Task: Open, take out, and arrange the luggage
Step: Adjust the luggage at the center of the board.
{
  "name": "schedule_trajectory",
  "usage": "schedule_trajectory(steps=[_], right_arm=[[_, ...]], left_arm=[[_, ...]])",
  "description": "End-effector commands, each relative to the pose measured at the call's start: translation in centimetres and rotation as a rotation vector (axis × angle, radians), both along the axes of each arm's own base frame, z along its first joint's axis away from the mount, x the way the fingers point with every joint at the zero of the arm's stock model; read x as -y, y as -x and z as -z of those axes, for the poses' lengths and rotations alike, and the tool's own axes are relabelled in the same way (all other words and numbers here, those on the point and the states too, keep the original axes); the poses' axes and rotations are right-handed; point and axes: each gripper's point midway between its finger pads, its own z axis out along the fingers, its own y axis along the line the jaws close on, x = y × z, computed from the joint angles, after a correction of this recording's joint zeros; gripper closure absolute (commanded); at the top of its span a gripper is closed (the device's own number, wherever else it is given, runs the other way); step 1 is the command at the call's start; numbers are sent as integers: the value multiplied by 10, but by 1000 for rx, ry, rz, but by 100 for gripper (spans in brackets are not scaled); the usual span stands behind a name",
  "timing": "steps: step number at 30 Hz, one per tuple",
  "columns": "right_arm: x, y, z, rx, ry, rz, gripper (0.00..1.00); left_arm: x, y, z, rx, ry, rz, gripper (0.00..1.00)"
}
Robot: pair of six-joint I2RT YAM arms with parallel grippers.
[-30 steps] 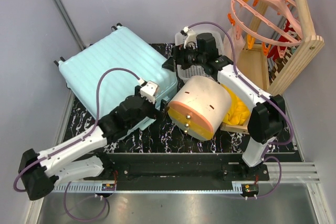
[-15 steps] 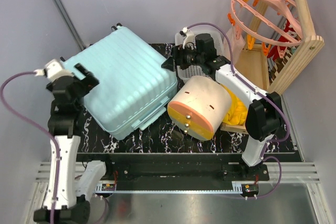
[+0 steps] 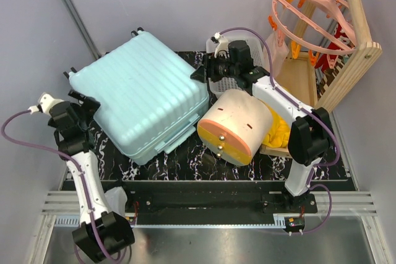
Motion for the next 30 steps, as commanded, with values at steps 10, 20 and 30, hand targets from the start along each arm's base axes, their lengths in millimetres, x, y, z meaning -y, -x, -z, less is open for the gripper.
schedule_trajectory(steps=[10,20,30], right_arm=[[-74,111,27,-121,-1,-293,46],[-85,155,22,-129,-2,-373,46],[-139,209,38,-158,21,-518,46]], left_arm=[[39,-113,-40,178,79,474,5],[46,-171,-36,144,42,630,9],[64,-228,-44,72,-80,778,9]])
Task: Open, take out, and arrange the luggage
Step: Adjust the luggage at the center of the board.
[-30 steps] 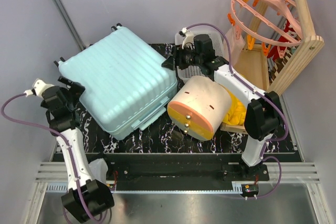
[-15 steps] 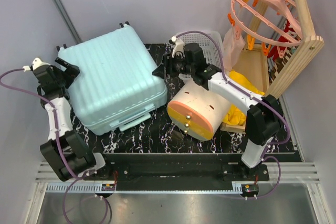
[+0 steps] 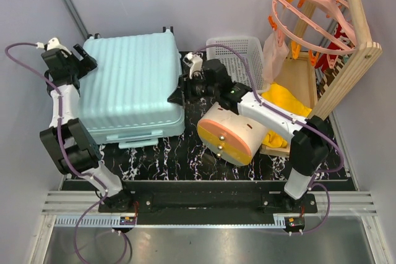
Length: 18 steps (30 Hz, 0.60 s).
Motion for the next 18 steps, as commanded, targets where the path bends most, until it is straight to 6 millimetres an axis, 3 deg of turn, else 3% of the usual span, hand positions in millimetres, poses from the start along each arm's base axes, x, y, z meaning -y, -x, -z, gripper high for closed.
schedule_trajectory(steps=[1,4,6,7,8,9,10,11,12,13,14,16,18], right_arm=[[-68,114,32,-119,25,-383,46],[-78,123,32,-116,27,-407,46],[-78,124,29,-107,33,-392,45],[-75,114,31,-85,55,-345,43],[-70,111,20,-49,62,-311,41],[-59,105,22,-40,106,-269,40],[-49,93,23,2,140,-211,39],[-36,88,2,39,121,-181,38],[-25,83,-2,47,128,-152,38],[-5,66,2,51,150,-83,36],[10,63,-14,85,139,-48,35],[35,47,-7,155,224,22,33],[47,40,-1,197,294,51,35]], left_arm=[[93,-24,-26,49,38,345,9],[92,-29,-27,34,17,340,7],[88,-26,-39,52,-25,313,4],[85,-25,-44,56,-47,285,1],[84,-23,-54,74,-66,270,1],[81,-19,-63,88,-81,248,1],[78,-11,-86,131,-115,209,1],[77,-5,-98,148,-133,187,1],[77,1,-110,169,-159,166,1],[78,15,-136,214,-199,122,1],[81,20,-146,232,-220,110,1],[97,38,-169,269,-261,103,1],[125,46,-166,258,-252,163,1]])
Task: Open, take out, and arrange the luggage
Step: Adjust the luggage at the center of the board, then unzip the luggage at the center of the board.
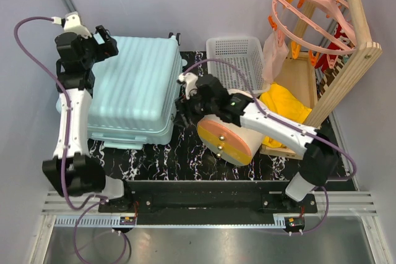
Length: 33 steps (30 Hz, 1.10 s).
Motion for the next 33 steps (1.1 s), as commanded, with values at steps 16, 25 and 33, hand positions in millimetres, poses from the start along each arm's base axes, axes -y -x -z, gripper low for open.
schedule_trajectory(steps=[16,25,33], right_arm=[[-16,-76,29,358,158,1,50],[-35,-81,43,388,117,-52,50],[-32,-58,56,346,80,-134,50]], left_arm=[[113,98,7,7,-36,222,1],[106,98,11,-7,-62,195,1],[106,98,13,-13,-63,194,1]])
